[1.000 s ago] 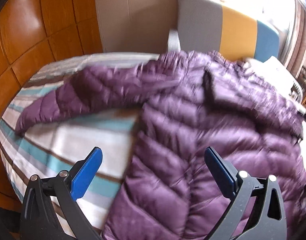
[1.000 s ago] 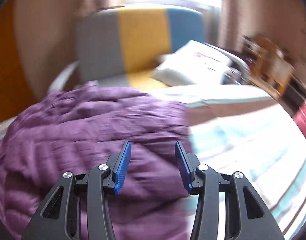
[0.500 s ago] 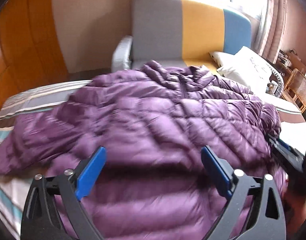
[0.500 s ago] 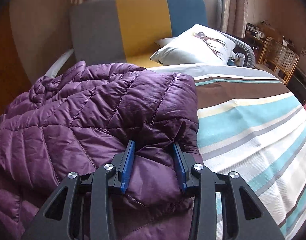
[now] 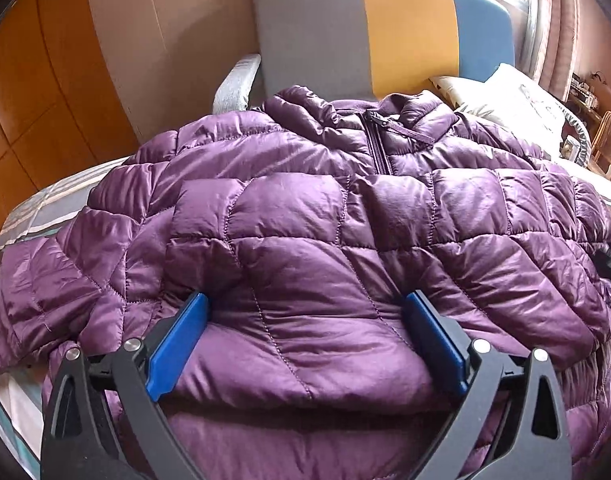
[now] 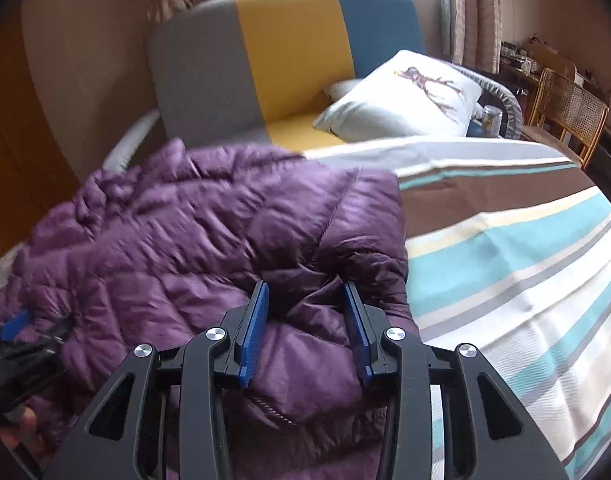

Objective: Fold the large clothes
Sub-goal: 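Open the right gripper to release the sleeve onto the jacket, then grasp the other sleeve cuff with the left gripper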

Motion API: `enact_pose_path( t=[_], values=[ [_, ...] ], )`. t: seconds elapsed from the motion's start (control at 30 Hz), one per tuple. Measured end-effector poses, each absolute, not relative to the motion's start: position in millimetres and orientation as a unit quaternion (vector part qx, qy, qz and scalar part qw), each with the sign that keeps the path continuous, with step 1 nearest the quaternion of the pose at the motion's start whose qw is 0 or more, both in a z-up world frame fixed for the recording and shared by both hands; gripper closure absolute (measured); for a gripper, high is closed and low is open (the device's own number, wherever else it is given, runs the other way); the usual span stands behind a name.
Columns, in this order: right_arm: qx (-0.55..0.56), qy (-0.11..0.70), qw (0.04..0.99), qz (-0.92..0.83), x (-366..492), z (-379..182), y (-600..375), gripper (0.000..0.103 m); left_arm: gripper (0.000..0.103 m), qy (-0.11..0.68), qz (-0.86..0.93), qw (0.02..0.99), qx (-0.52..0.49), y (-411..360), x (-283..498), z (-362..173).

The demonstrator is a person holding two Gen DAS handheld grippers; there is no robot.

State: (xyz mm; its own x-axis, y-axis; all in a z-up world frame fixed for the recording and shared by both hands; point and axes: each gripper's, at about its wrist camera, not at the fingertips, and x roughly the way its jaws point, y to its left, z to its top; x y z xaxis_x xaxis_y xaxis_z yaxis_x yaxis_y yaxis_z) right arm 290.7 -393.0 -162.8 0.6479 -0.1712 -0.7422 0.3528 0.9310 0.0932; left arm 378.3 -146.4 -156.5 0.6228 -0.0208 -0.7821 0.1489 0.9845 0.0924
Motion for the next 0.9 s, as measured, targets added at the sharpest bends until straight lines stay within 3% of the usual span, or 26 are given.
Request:
enact_pose_path(
  t=[0.33,0.47,0.53,0.9],
  values=[
    [0.099,0.405,0.897,-0.148,295.2,-168.4,-393.5,0.061,0.005,0.432,-0.054,0.898,0.066,-146.0,379.2,-156.5],
    [0.086,0.378,0.906,-0.169,266.7,-149.9,-387.5,0.044,0.003,0.423,-0.074,0.901,0.057,-129.7,365.4,-145.5],
    [0.074,0.365,0.913,-0.169,249.8,-143.0,-380.4,0.043,0.002,0.414,-0.077,0.906,0.042,-118.6,357.7,-138.6],
    [0.070,0.384,0.900,-0.194,234.6,-165.8,-374.8,0.043,0.002,0.382,0.007,0.918,-0.108,38.3,322.0,-111.4]
  ],
)
